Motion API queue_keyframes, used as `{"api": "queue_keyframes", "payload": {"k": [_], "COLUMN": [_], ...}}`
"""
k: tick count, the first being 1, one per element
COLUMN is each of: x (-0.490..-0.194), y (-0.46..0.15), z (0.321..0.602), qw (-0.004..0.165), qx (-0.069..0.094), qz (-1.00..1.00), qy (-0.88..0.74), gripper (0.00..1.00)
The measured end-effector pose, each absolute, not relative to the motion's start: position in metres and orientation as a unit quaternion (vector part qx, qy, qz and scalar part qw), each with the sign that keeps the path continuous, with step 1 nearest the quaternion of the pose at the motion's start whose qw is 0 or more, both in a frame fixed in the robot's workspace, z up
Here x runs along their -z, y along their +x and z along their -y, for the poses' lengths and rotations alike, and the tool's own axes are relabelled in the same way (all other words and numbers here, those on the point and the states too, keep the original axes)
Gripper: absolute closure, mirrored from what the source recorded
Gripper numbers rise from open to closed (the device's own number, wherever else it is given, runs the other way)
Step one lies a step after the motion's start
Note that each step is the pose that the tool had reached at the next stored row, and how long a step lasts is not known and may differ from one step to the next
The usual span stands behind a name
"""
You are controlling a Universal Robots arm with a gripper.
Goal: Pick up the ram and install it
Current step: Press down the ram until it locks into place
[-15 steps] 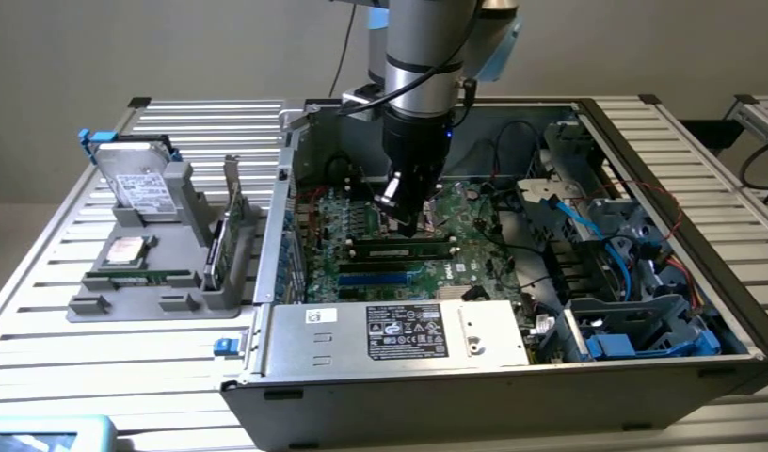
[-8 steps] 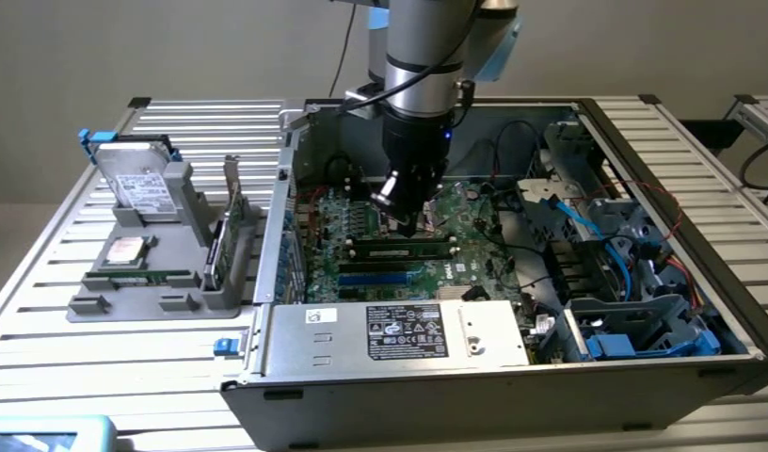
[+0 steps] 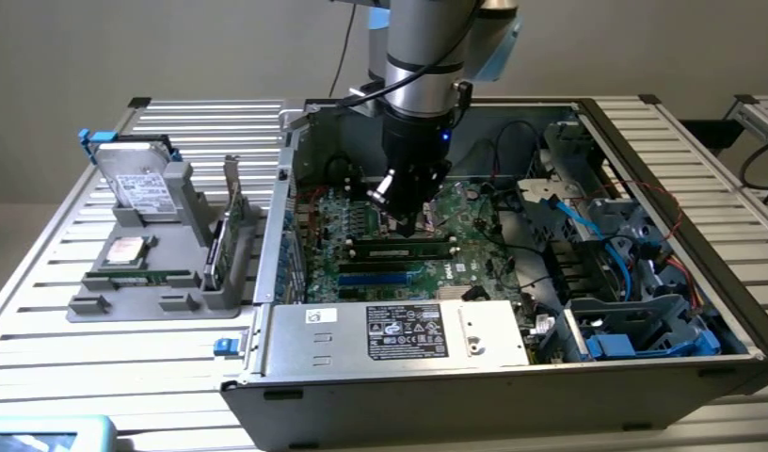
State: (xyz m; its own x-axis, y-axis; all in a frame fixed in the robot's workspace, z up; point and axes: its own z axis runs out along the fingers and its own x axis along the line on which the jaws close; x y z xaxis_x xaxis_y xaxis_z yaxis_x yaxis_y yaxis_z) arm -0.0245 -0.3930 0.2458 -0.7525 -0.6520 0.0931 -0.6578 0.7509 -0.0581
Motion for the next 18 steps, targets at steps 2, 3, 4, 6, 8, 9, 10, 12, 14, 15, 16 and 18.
{"api": "queue_keyframes", "payload": {"k": [2,3,4,6,8,9,10,12,14,15,16,18], "x": [-0.2458,-0.2458,-0.2458,-0.2458,-0.2458,-0.2458,-0.2458,-0.2458,-0.2458,-0.2458,-0.2458,-0.2459], "y": [-0.0245,-0.0245,-0.0245,-0.0245,-0.0245,-0.0245,-0.0245,-0.0245,-0.0245,-0.0245,-0.0245,-0.0245], "z": [0.3930,0.3930,0.3930,0.3930,0.3930,0.3930,0.3930,0.3930,0.3930,0.3930,0.3930,0.3930], "qw": [0.034,0.034,0.034,0.034,0.035,0.035,0.035,0.036,0.036,0.036,0.036,0.037], "qx": [-0.043,-0.043,-0.043,-0.043,-0.042,-0.042,-0.042,-0.041,-0.041,-0.041,-0.041,-0.040], "qz": [0.940,0.942,0.944,0.948,0.952,0.954,0.956,0.959,0.963,0.965,0.966,0.969], "qy": [0.338,0.332,0.326,0.313,0.301,0.295,0.289,0.277,0.264,0.258,0.252,0.239], "gripper": [0.89,0.89,0.89,0.89,0.89,0.89,0.89,0.89,0.89,0.89,0.89,0.89]}}
